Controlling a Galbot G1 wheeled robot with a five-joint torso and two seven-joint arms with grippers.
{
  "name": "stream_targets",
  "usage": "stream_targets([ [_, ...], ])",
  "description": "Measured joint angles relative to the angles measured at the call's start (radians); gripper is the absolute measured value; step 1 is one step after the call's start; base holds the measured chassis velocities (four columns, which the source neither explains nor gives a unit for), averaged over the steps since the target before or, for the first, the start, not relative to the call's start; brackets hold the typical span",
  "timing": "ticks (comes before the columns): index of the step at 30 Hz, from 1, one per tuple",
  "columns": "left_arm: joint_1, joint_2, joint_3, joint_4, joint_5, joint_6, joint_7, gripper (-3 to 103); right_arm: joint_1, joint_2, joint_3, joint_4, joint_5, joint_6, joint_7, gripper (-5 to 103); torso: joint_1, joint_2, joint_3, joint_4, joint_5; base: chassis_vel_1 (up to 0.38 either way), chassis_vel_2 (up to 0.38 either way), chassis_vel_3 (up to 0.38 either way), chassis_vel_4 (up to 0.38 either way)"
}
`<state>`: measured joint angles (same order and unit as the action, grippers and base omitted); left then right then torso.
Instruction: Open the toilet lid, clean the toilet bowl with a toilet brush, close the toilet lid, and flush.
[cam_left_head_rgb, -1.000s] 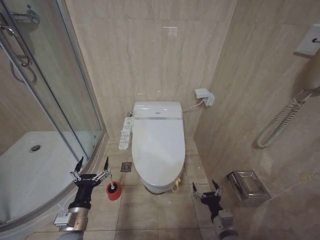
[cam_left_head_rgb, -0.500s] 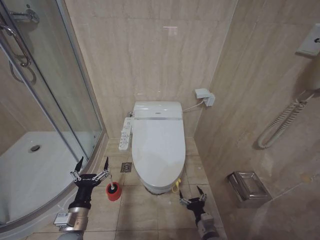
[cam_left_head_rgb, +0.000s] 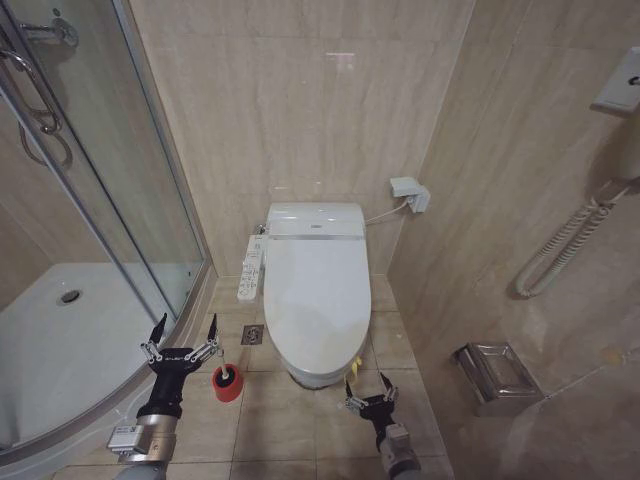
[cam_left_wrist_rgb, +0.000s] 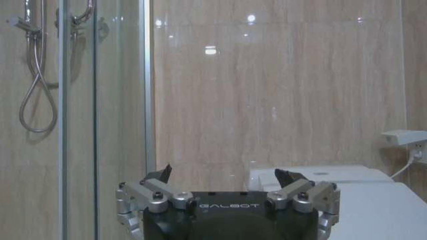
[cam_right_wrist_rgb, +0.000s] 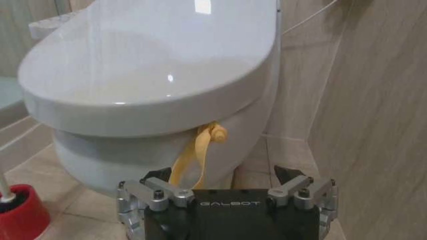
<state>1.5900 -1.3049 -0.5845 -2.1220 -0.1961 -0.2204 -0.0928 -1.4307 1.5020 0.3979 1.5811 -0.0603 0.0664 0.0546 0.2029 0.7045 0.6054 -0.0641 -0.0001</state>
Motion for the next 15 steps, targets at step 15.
stream_targets([
  [15, 0.000, 0.000, 0.000, 0.000, 0.000, 0.000, 0.000, 100, 0.098, 0.059, 0.032, -0.136, -0.077, 0.040, 0.038, 90, 0.000, 0.000, 0.000, -0.0004, -0.0004, 0.000, 0.000, 0.000, 0.000],
])
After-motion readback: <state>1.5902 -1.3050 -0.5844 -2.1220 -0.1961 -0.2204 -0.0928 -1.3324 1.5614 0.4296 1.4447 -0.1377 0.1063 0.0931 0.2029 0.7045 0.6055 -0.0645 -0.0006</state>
